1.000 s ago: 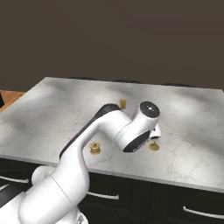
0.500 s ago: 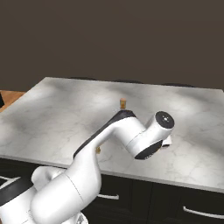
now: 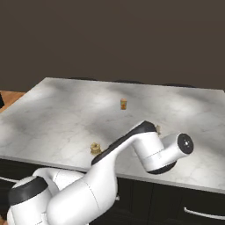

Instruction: Pick the candle and candle from the dining table and place them in the open cabinet. Close the cabinet after placing the objects.

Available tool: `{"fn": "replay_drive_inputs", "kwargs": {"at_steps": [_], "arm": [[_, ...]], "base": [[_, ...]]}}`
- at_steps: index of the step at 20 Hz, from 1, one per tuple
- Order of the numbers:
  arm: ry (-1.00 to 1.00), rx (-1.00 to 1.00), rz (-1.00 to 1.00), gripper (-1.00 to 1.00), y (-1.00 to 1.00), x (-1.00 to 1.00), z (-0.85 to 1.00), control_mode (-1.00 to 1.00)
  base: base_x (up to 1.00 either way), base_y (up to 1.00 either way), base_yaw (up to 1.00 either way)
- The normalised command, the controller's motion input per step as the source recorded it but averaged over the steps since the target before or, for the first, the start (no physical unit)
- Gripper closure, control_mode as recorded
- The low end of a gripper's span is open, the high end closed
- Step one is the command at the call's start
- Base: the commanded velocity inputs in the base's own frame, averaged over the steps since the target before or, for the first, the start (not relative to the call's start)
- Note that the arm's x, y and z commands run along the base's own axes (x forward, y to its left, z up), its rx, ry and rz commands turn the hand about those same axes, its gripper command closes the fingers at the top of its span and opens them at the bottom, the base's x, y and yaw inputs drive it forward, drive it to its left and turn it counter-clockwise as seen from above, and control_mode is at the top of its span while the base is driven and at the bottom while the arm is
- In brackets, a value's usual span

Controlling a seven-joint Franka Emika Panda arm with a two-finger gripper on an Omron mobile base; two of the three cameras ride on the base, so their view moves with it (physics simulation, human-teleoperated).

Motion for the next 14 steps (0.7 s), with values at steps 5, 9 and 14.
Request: {"fn": "replay_drive_inputs", "kwargs": {"at_steps": [5, 9, 14], "arm": [[-0.17, 0.03, 0.00, -1.00, -0.07, 0.08, -0.14, -1.00], [-0.10, 0.00, 0.00, -1.00, 0.00, 0.06, -0.19, -1.00], [-0.13, 0.00, 0.00, -1.00, -0.03, 0.06, -0.20, -1.00]], "base": [[0.00, 0.00, 0.00], [0.00, 0.00, 0.00], [0.00, 0.00, 0.00]]}}
